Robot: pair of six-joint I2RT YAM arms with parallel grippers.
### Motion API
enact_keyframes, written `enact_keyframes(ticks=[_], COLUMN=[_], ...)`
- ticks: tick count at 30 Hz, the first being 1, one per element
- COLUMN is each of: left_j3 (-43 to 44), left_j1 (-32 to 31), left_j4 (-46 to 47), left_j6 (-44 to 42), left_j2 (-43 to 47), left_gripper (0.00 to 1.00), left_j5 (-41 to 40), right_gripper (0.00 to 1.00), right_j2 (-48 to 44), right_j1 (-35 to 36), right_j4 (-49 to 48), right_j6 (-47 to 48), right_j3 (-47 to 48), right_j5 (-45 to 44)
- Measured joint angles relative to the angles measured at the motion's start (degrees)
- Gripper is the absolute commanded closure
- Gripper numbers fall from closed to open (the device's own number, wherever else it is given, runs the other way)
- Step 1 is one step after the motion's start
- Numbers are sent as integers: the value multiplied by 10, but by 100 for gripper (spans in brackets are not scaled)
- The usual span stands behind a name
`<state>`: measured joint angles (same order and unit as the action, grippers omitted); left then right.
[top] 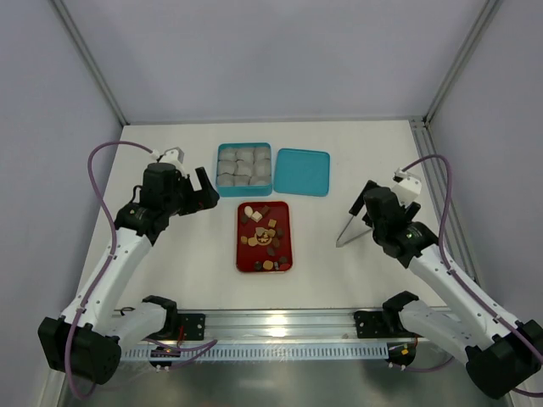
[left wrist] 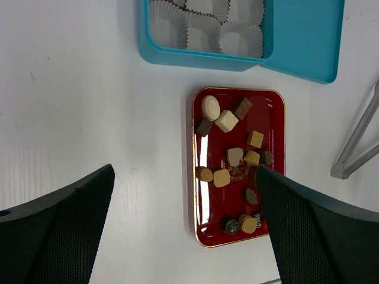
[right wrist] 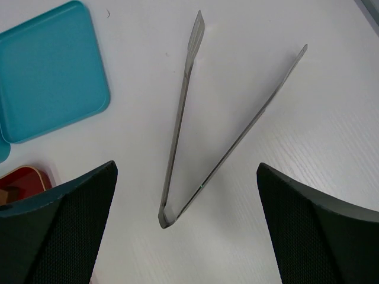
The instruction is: Pack the chocolate
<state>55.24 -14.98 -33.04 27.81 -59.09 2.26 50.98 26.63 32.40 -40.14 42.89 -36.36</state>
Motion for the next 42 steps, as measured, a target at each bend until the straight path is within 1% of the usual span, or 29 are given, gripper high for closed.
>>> enact_keyframes(ticks=[15, 23, 27, 33, 42], left_j3=[0, 0, 0, 0, 0], left_j1=[0, 0, 0, 0, 0], left_j4=[0, -2, -2, -2, -2], left_j6=[0, 0, 0, 0, 0], left_j2=[-4, -12, -12, -12, -12], left_gripper=[0, 0, 0, 0, 0], left_j5=[4, 4, 4, 5, 8], right_gripper=[0, 0, 0, 0, 0], right_j2=[59, 92, 132, 192, 251], right_j1=[0, 0, 0, 0, 0], right_j4=[18, 49, 58, 55, 40], right_j6=[-13, -69, -103, -141, -199], right_j3=[0, 0, 0, -1, -2], right_j5=[0, 17, 43, 80, 82])
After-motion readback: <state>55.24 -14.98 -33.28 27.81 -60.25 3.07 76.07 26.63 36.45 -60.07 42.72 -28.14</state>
